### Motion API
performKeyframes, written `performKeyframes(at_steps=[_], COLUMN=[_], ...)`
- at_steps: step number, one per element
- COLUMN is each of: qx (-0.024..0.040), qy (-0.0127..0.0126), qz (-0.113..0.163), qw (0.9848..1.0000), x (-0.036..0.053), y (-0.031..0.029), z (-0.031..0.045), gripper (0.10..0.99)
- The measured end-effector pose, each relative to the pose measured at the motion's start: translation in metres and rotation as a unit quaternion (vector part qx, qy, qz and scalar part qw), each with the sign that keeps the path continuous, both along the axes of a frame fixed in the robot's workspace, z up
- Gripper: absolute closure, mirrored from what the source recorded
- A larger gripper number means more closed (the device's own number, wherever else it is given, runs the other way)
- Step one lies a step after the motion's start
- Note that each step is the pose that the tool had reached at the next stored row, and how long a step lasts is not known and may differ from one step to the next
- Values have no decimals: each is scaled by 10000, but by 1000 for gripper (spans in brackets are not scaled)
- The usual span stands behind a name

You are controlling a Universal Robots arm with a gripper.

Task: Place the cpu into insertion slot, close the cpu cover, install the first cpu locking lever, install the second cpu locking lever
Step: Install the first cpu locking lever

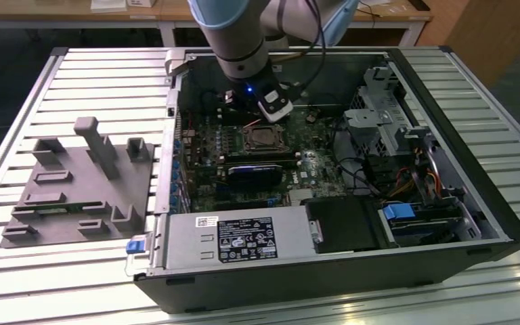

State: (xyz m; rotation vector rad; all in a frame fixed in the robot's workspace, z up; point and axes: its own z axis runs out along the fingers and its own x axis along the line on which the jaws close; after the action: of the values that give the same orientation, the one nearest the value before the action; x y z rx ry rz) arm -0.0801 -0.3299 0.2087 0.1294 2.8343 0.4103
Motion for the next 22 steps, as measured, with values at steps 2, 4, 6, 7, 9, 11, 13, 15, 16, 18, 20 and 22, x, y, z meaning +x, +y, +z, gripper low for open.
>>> performKeyframes(at_steps=[2, 4, 6, 7, 9, 11, 13, 15, 16, 18, 20, 22], qx=[-26, -38, -46, -51, -64, -77, -83, -88, -88, -90, -92, -94], qy=[-38, -60, -73, -78, -86, -89, -90, -88, -88, -88, -88, -88], qz=[-5, -10, -15, -19, -34, -73, -149, -231, -265, -312, -354, -399], qw=[10000, 10000, 10000, 10000, 9999, 9999, 9998, 9997, 9996, 9994, 9993, 9991], x=[-16, -35, -49, -52, -54, -54, -54, -55, -54, -54, -54, -54], y=[16, 40, 63, 74, 92, 102, 107, 113, 118, 134, 154, 170], z=[-5, -9, -12, -14, -19, -24, -31, -37, -41, -47, -52, -58], gripper=[984, 984, 984, 984, 984, 984, 984, 984, 984, 984, 984, 984])
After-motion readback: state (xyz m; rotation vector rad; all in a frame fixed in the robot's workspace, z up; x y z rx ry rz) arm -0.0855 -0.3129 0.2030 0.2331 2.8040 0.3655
